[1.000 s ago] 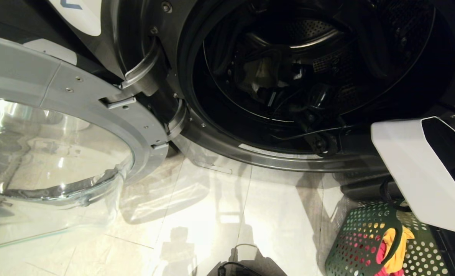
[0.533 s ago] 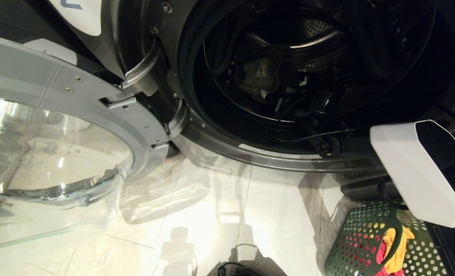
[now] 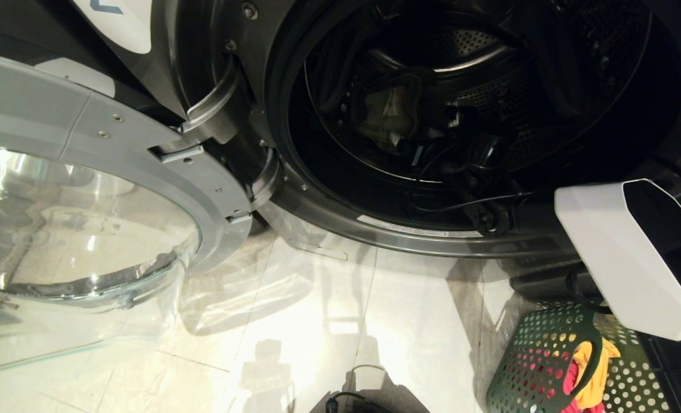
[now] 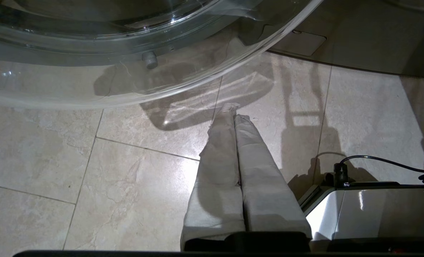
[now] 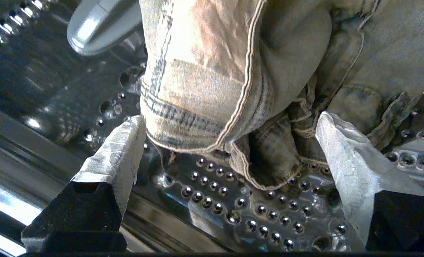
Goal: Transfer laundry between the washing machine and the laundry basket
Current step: Pick a cloth and place it into the basket
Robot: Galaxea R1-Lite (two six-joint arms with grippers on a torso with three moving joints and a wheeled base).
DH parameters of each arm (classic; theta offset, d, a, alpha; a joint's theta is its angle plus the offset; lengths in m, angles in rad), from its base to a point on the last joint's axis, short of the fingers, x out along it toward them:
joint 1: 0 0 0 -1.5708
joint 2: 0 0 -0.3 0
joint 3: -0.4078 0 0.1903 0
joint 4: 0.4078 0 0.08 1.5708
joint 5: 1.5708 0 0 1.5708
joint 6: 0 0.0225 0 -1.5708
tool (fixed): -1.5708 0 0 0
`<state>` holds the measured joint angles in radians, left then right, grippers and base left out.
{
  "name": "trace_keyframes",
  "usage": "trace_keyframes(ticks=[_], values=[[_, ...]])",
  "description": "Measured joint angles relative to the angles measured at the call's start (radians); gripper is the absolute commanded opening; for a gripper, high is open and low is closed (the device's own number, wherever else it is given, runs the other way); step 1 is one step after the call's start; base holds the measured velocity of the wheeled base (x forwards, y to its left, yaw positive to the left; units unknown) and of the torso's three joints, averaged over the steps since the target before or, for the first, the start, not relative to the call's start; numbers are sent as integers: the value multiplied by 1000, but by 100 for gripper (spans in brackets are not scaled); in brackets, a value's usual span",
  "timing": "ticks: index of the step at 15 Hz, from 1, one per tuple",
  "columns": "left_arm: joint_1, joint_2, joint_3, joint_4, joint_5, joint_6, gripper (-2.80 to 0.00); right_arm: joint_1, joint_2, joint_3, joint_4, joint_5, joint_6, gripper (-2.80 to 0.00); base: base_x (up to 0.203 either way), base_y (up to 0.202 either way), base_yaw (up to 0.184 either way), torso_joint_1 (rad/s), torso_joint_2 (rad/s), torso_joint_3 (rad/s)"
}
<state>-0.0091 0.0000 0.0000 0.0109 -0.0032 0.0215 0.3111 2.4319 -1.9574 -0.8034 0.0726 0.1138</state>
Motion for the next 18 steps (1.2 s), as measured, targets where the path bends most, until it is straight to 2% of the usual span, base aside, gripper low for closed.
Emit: trace_keyframes(ticks=[18], values=[[0,0,0,-3,1,-17,-280,14,-22,1,-1,0,-22,0,0,0,0,0,0,0]])
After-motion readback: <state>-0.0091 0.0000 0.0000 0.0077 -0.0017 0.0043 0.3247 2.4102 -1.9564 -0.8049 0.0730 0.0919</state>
